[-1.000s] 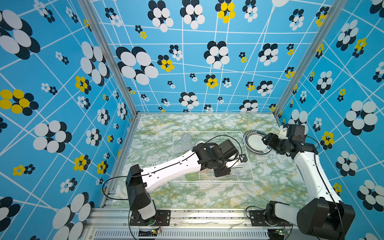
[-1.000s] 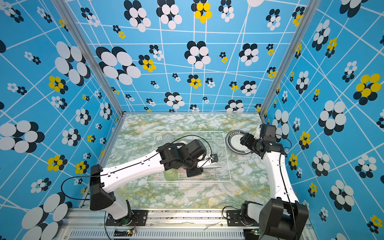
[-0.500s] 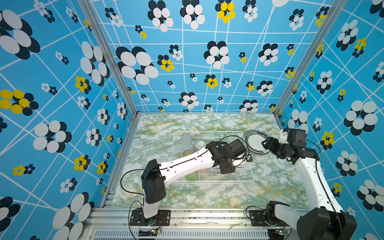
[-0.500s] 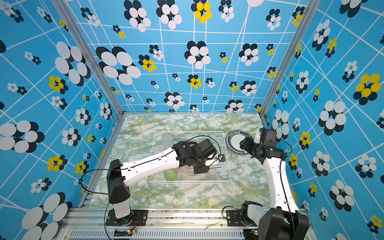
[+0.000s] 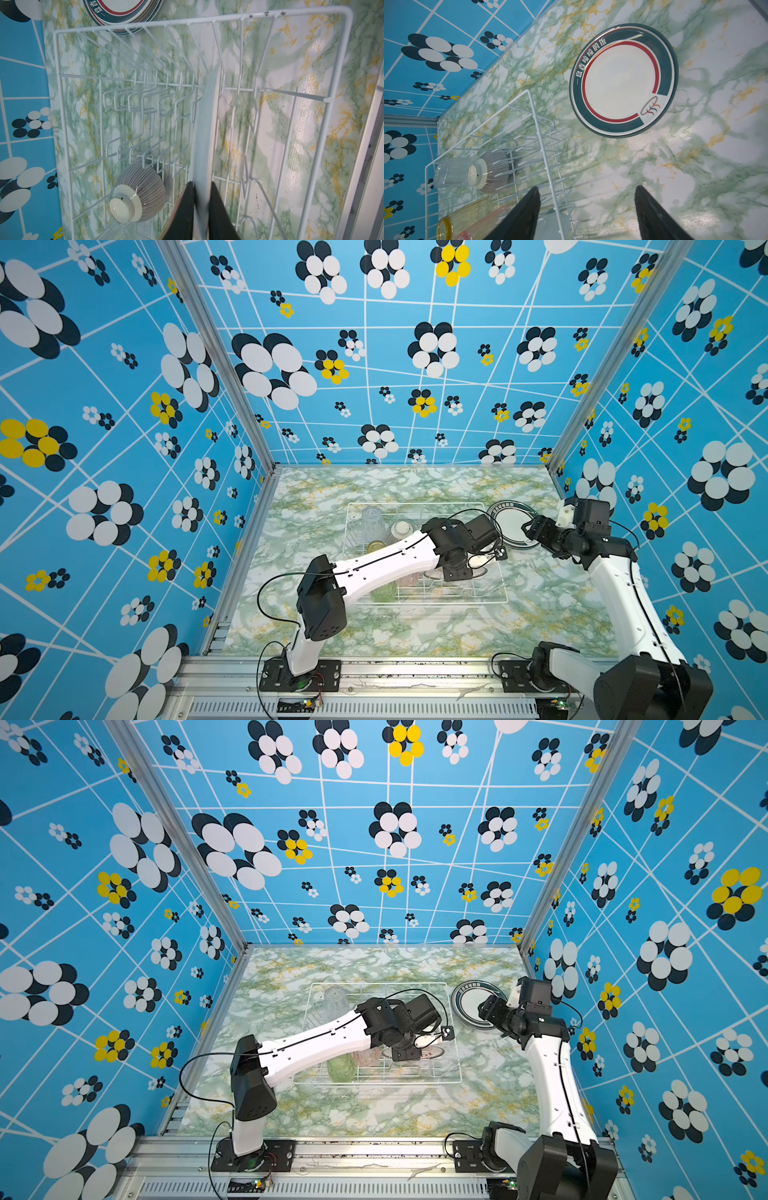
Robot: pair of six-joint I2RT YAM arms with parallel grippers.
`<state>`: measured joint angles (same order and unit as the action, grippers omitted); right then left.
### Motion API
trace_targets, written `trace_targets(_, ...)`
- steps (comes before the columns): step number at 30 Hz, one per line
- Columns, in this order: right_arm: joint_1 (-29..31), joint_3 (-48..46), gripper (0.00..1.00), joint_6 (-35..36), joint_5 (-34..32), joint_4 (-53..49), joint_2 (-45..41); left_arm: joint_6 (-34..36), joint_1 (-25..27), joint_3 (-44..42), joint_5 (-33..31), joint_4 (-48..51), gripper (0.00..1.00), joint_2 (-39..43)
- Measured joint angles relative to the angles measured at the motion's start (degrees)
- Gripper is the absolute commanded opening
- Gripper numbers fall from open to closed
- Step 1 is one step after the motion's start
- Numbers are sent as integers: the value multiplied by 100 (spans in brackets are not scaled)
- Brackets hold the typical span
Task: Unload the mixed dishes from the dish rack
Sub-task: 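Close the left gripper on the orange-printed plate's rim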
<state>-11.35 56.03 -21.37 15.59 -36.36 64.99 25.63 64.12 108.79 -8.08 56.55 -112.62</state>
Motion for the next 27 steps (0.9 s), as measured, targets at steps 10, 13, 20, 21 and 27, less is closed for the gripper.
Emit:
trace_targets(10,0,-83,74,-7,2,168,0,101,-11,66,-772,-153,2,-109)
trace_targets(13,0,-144,74,-15,11,232,0,105,46,-57,-1064,-328,2,-92)
trace_targets(20,0,-149,74,-31,20,271,-2,116,192,-472,-1550,-717,0,98)
trace_targets(21,-2,-149,74,-31,20,273,-4,111,197,-487,-1580,-732,0,105)
trace_targets(27,0,-216,73,-48,20,293,-94,94,197,-529,-1598,-774,0,142)
